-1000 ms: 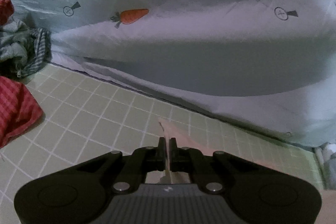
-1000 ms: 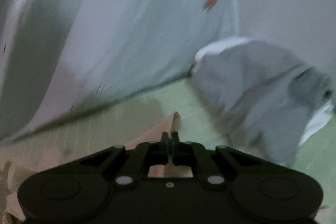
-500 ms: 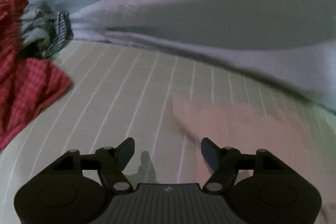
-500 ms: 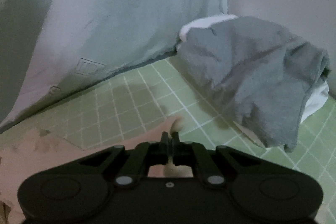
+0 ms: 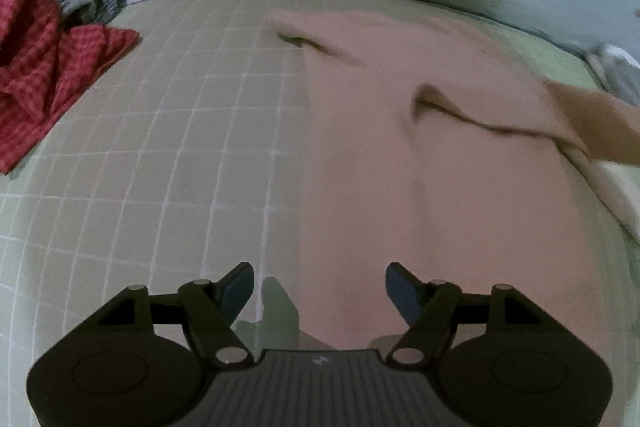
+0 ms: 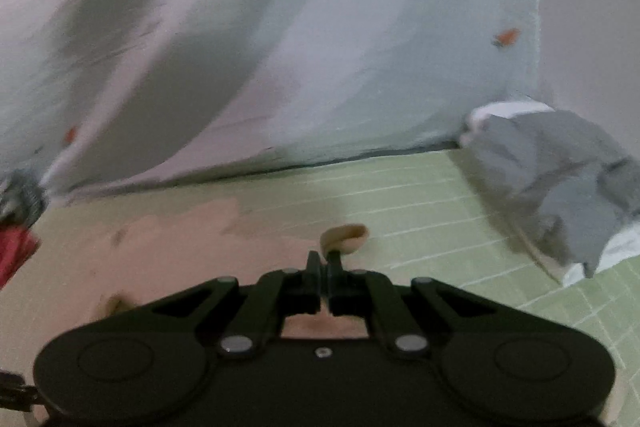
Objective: Fold clothes
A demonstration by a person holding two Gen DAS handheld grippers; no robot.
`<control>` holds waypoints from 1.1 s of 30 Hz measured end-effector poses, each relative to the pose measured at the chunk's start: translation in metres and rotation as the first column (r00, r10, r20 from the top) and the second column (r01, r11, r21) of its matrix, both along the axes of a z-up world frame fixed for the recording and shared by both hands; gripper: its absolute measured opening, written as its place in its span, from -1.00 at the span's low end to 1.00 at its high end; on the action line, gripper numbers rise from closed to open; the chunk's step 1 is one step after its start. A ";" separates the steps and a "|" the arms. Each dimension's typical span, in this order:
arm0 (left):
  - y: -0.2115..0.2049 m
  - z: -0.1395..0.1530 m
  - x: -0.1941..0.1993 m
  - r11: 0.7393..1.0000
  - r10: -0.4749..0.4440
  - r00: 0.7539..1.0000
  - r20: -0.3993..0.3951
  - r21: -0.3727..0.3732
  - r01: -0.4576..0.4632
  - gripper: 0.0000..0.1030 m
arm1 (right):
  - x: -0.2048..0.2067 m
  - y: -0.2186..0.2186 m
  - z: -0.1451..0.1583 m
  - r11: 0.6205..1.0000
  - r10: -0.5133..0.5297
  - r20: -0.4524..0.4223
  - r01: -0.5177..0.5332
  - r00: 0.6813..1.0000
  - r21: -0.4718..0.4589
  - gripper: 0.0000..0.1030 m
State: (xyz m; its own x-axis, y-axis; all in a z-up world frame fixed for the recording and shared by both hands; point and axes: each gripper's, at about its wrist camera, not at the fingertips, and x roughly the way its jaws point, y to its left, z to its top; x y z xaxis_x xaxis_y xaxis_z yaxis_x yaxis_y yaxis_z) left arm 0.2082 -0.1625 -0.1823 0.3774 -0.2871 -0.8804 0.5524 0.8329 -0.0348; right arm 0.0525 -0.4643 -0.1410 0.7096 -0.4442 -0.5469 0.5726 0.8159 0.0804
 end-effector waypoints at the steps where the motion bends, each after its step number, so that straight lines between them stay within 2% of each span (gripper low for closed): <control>1: 0.002 0.003 -0.006 1.000 -0.011 1.000 0.014 0.002 0.011 0.43 | -0.001 0.012 0.000 1.000 0.025 -0.006 -0.025 1.000 -0.007 -0.94; 6: 0.012 0.018 -0.032 0.999 -0.045 0.997 0.060 -0.017 0.046 0.43 | -0.005 0.066 -0.004 0.988 0.156 -0.018 -0.156 0.988 0.008 -0.94; 9: 0.019 0.020 -0.043 0.998 -0.064 0.996 0.066 -0.011 0.064 0.43 | -0.008 0.100 -0.005 0.966 0.254 -0.051 -0.255 0.966 -0.031 -0.94; 13: 0.026 0.021 -0.052 0.997 -0.076 0.995 0.059 -0.009 0.076 0.43 | -0.013 0.132 -0.006 0.943 0.328 -0.058 -0.330 0.943 -0.035 -0.94; 23: 0.045 0.023 -0.068 0.995 -0.095 0.994 0.058 -0.011 0.096 0.43 | -0.026 0.182 -0.002 0.897 0.438 -0.053 -0.440 0.897 -0.031 -0.94; 33: 0.066 0.022 -0.075 0.997 -0.077 0.996 0.046 -0.015 0.077 0.43 | -0.035 0.211 -0.006 0.867 0.498 -0.030 -0.498 0.866 0.020 -0.94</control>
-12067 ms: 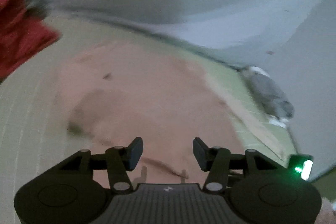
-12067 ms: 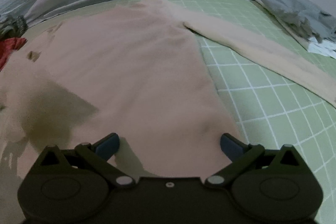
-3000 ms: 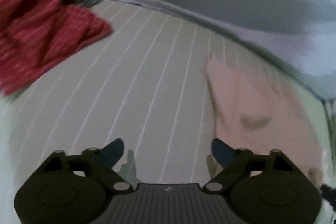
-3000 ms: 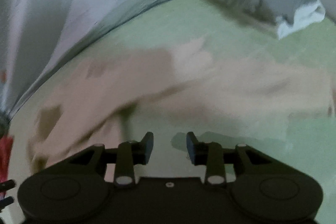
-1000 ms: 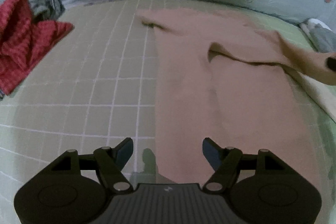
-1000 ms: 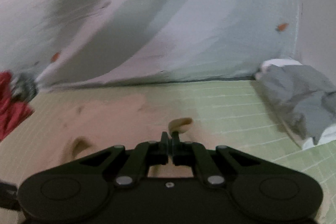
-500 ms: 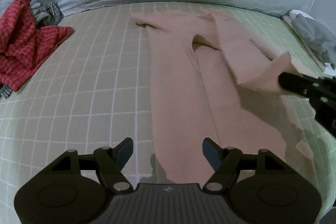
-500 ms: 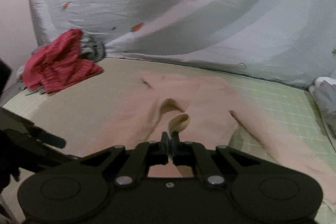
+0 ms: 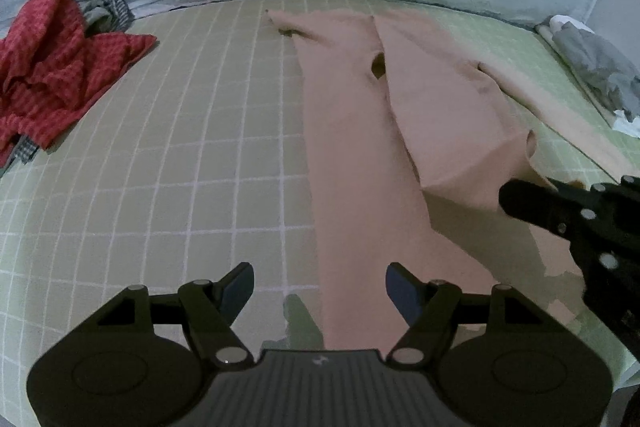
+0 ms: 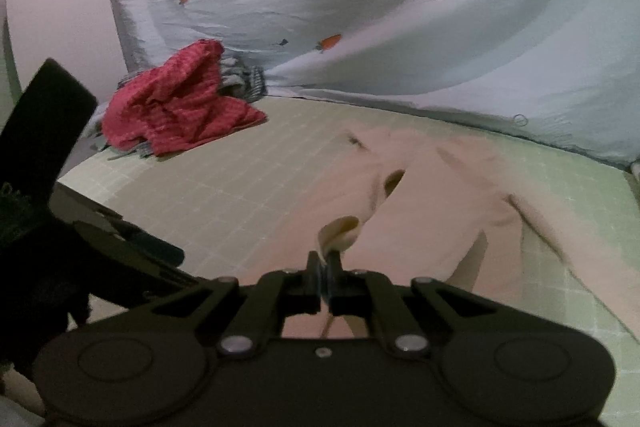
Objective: Fold clothes
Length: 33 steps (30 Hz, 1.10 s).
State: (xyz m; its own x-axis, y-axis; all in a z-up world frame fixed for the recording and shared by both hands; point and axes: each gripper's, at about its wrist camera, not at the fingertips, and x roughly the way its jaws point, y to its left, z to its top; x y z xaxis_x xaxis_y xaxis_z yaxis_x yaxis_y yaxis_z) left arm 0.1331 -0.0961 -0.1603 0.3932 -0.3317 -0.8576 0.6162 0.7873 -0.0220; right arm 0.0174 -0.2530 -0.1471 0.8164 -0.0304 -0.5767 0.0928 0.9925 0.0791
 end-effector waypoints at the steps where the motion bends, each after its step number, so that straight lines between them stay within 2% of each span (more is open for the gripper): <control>1: 0.001 0.000 -0.001 1.000 0.001 1.000 -0.001 0.000 -0.001 0.43 | -0.003 0.001 0.001 1.000 0.007 0.014 -0.007 1.000 0.024 -0.95; 4: 0.007 -0.002 -0.002 1.000 0.005 1.000 -0.008 0.005 -0.005 0.43 | -0.013 0.005 0.007 0.995 0.009 0.065 -0.015 0.998 0.096 -0.95; 10: 0.016 -0.007 -0.005 1.000 0.013 1.000 -0.027 0.011 -0.013 0.43 | -0.013 0.007 -0.001 0.985 0.007 0.045 -0.014 0.999 0.172 -0.94; 15: 0.021 -0.008 -0.009 1.000 0.011 1.000 -0.030 0.018 -0.010 0.43 | -0.006 0.010 -0.030 0.968 0.000 -0.055 0.014 0.998 0.251 -0.94; 21: 0.024 -0.010 -0.010 0.999 0.016 0.999 -0.030 0.031 -0.015 0.43 | 0.000 0.019 -0.054 0.968 0.011 -0.160 0.030 0.987 0.250 -0.87; 25: 0.025 -0.011 -0.009 0.999 0.019 0.999 -0.038 0.027 -0.018 0.43 | -0.005 0.018 -0.050 0.967 -0.015 -0.148 0.051 0.989 0.248 -0.63; 29: 0.026 -0.012 -0.010 1.000 0.010 0.999 -0.038 0.028 -0.009 0.43 | -0.007 0.010 -0.045 0.955 -0.044 -0.112 0.074 0.993 0.288 -0.60; 33: 0.027 -0.012 -0.008 0.999 0.018 0.999 -0.042 0.029 -0.017 0.43 | -0.008 0.003 -0.047 0.944 -0.081 -0.118 0.114 0.990 0.311 -0.59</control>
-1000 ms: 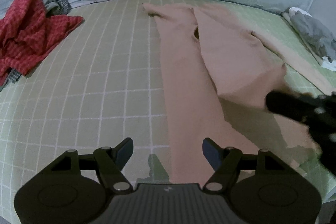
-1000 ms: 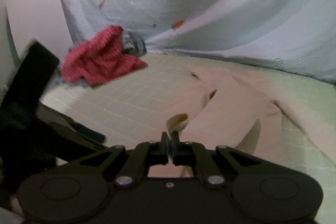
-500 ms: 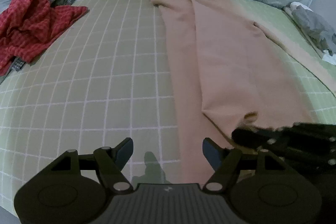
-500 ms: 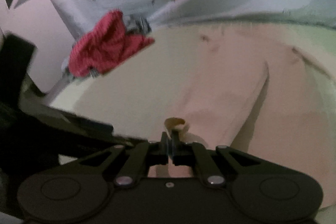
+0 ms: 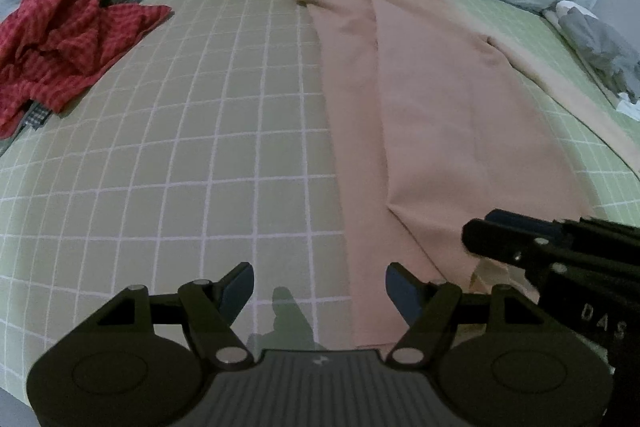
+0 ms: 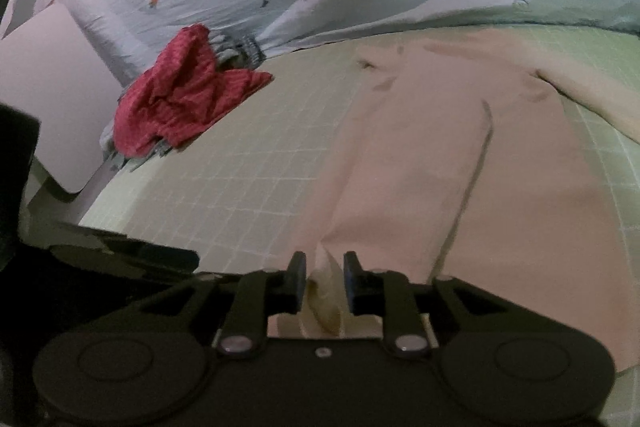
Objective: Fold clothes
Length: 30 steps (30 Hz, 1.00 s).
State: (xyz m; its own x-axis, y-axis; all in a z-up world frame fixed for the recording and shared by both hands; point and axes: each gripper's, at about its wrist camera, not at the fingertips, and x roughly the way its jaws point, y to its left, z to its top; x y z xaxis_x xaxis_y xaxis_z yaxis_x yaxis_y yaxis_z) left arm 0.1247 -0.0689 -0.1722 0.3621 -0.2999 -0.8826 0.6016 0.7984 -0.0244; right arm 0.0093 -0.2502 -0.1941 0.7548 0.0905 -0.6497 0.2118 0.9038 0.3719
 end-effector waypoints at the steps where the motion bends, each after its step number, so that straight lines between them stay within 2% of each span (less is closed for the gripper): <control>1: 0.000 0.000 0.000 1.000 0.002 1.000 0.001 0.000 -0.002 0.43 | 0.000 -0.002 -0.002 1.000 -0.009 -0.003 0.009 1.000 0.015 -0.67; 2: 0.001 0.000 0.000 1.000 0.004 1.000 0.002 0.001 -0.004 0.43 | -0.001 -0.005 -0.004 0.999 -0.013 -0.004 0.014 1.000 0.038 -0.78; 8: 0.004 -0.001 0.000 1.000 0.019 1.000 0.002 0.009 -0.019 0.43 | -0.004 -0.024 -0.002 0.982 -0.085 0.048 0.075 0.995 0.176 -0.79; 10: 0.006 -0.002 0.001 1.000 0.027 1.000 -0.001 0.012 -0.027 0.43 | -0.002 -0.030 -0.004 0.974 -0.116 0.039 0.106 0.992 0.200 -0.79; 12: 0.008 -0.003 0.002 0.999 0.035 0.999 -0.003 0.015 -0.035 0.43 | 0.004 -0.029 -0.008 0.983 -0.113 -0.020 0.114 0.993 0.145 -0.79; 15: 0.010 -0.004 0.004 0.999 0.045 0.999 -0.006 0.018 -0.045 0.43 | 0.016 -0.018 -0.024 0.992 -0.052 -0.115 0.065 0.992 0.106 -0.79; 19: 0.006 -0.003 0.006 0.999 0.048 0.999 -0.006 0.013 -0.048 0.43 | 0.023 -0.007 -0.025 1.000 -0.001 -0.156 0.005 0.988 0.025 -0.78; 21: 0.001 -0.004 0.008 0.999 0.040 0.999 -0.008 0.010 -0.040 0.44 | 0.025 -0.002 -0.019 0.998 0.017 -0.158 -0.026 0.987 -0.055 -0.64; 23: -0.006 -0.003 0.010 1.000 0.028 1.000 -0.005 0.006 -0.028 0.44 | 0.023 0.003 -0.011 0.986 0.025 -0.155 -0.050 0.988 -0.161 -0.29; 25: -0.014 -0.001 0.013 1.000 0.017 1.000 0.000 0.000 -0.017 0.45 | 0.021 0.004 -0.005 0.966 0.011 -0.149 -0.049 0.989 -0.254 -0.09; 27: -0.024 0.001 0.016 1.000 0.009 1.000 0.005 -0.009 -0.009 0.47 | 0.020 -0.004 0.000 0.950 -0.018 -0.133 -0.025 0.991 -0.310 0.01; 29: -0.036 0.002 0.018 1.000 -0.003 1.000 0.010 -0.016 0.003 0.51 | 0.019 -0.023 0.003 0.943 -0.078 -0.126 0.032 0.989 -0.332 0.40; 30: -0.042 0.002 0.019 1.000 -0.012 1.000 0.014 -0.018 0.012 0.52 | 0.017 -0.033 0.004 0.939 -0.114 -0.123 0.067 0.986 -0.337 0.50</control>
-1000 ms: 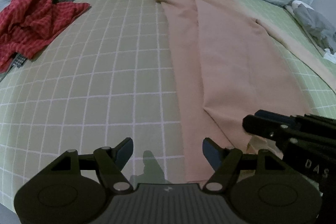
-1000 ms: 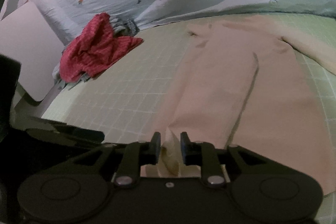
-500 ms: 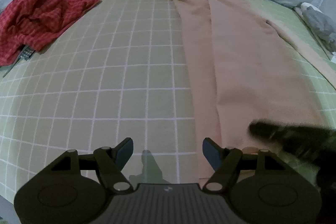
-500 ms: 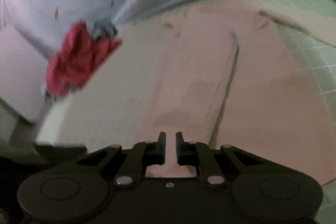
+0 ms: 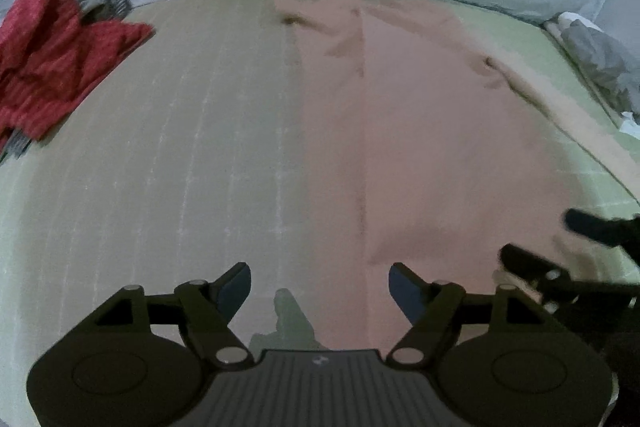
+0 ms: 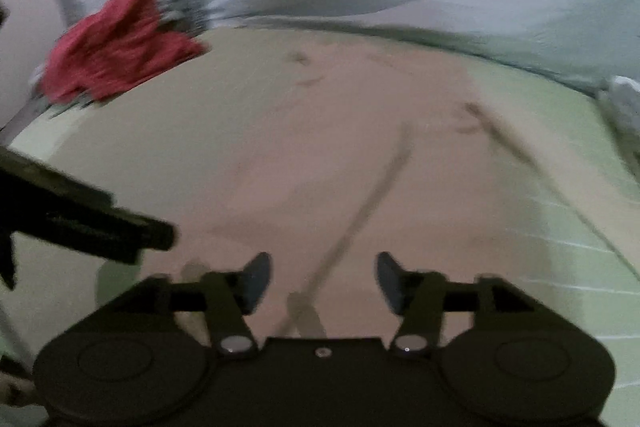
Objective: Fold clothes
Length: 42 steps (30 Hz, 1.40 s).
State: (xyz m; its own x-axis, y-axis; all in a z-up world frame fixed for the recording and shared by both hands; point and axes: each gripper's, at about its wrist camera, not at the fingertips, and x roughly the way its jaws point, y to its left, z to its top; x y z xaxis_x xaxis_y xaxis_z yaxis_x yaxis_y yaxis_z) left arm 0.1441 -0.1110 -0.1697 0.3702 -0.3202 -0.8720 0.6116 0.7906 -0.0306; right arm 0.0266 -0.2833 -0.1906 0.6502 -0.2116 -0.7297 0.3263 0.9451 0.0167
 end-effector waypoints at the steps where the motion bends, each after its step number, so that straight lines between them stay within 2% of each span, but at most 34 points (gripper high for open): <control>1: -0.007 0.000 0.001 1.000 -0.009 1.000 0.003 -0.002 0.009 0.53 | -0.003 -0.013 0.000 0.999 -0.045 0.001 0.045 0.999 0.000 0.60; 4: -0.028 -0.002 0.005 0.999 -0.038 0.999 0.021 0.029 0.037 0.54 | -0.008 -0.053 -0.002 0.981 -0.193 -0.011 0.193 0.981 -0.012 0.62; 7: -0.048 -0.007 0.015 0.998 -0.050 0.999 0.017 0.030 0.050 0.54 | -0.016 -0.096 -0.007 0.936 -0.352 -0.022 0.351 0.936 -0.036 0.68; 9: -0.061 -0.010 0.024 0.998 -0.050 0.999 0.012 0.026 0.050 0.54 | -0.024 -0.129 -0.010 0.890 -0.455 -0.023 0.455 0.890 -0.023 0.68; 12: -0.082 -0.016 0.042 0.998 -0.042 0.999 0.011 0.037 0.042 0.54 | -0.038 -0.176 -0.014 0.805 -0.593 -0.013 0.593 0.805 -0.029 0.68; 17: -0.103 -0.027 0.081 0.997 0.047 0.999 -0.011 0.069 -0.046 0.56 | -0.067 -0.252 -0.021 0.663 -0.749 0.016 0.749 0.663 -0.004 0.69; 18: -0.105 -0.030 0.087 0.995 0.071 0.997 -0.027 0.075 -0.068 0.58 | -0.074 -0.267 -0.025 0.632 -0.775 0.004 0.775 0.632 0.005 0.69; 20: -0.107 -0.036 0.094 0.992 0.099 0.994 -0.042 0.084 -0.095 0.77 | -0.083 -0.292 -0.032 0.583 -0.812 -0.026 0.813 0.583 0.009 0.69; 23: -0.107 -0.040 0.091 0.990 0.111 0.994 -0.011 0.092 -0.110 0.91 | -0.093 -0.312 -0.043 0.551 -0.834 -0.052 0.835 0.550 -0.007 0.73; 27: -0.103 -0.044 0.093 0.986 0.154 0.987 -0.043 0.076 -0.150 1.00 | -0.098 -0.310 -0.044 0.543 -0.839 -0.033 0.840 0.543 0.008 0.80; 32: -0.100 -0.046 0.100 0.986 0.158 0.984 -0.080 0.060 -0.153 1.00 | -0.101 -0.306 -0.043 0.500 -0.866 -0.018 0.865 0.501 0.042 0.78; 33: -0.100 -0.046 0.100 0.986 0.159 0.984 -0.079 0.060 -0.154 1.00 | -0.103 -0.304 -0.042 0.496 -0.868 -0.012 0.867 0.497 0.048 0.74; 34: -0.100 -0.046 0.101 0.986 0.159 0.984 -0.080 0.060 -0.155 1.00 | -0.104 -0.302 -0.042 0.494 -0.869 -0.006 0.868 0.495 0.049 0.59; 35: -0.099 -0.046 0.101 0.986 0.160 0.984 -0.081 0.059 -0.155 1.00 | -0.105 -0.300 -0.041 0.489 -0.872 -0.001 0.871 0.490 0.045 0.34; 36: -0.099 -0.046 0.101 0.986 0.159 0.984 -0.079 0.057 -0.155 1.00 | -0.106 -0.298 -0.040 0.484 -0.875 0.004 0.874 0.484 0.041 0.19; 37: -0.099 -0.047 0.101 0.986 0.159 0.984 -0.077 0.054 -0.155 1.00 | -0.110 -0.296 -0.039 0.471 -0.882 0.015 0.880 0.471 0.065 -0.13; 38: -0.098 -0.047 0.101 0.987 0.158 0.985 -0.075 0.052 -0.154 1.00 | -0.117 -0.295 -0.039 0.455 -0.890 0.028 0.885 0.454 0.102 -0.39; 39: -0.098 -0.047 0.100 0.987 0.159 0.985 -0.071 0.049 -0.156 1.00 | -0.123 -0.294 -0.038 0.438 -0.898 0.040 0.888 0.437 0.138 -0.50; 40: -0.098 -0.047 0.099 0.986 0.160 0.985 -0.067 0.047 -0.157 1.00 | -0.129 -0.293 -0.039 0.418 -0.908 0.048 0.890 0.416 0.184 -0.73; 41: -0.098 -0.048 0.098 0.987 0.160 0.985 -0.064 0.044 -0.157 1.00 | -0.137 -0.293 -0.041 0.390 -0.920 0.054 0.887 0.389 0.246 -0.85; 42: -0.098 -0.048 0.098 0.987 0.158 0.985 -0.063 0.042 -0.156 1.00 | -0.145 -0.294 -0.043 0.359 -0.931 0.056 0.881 0.360 0.307 -0.88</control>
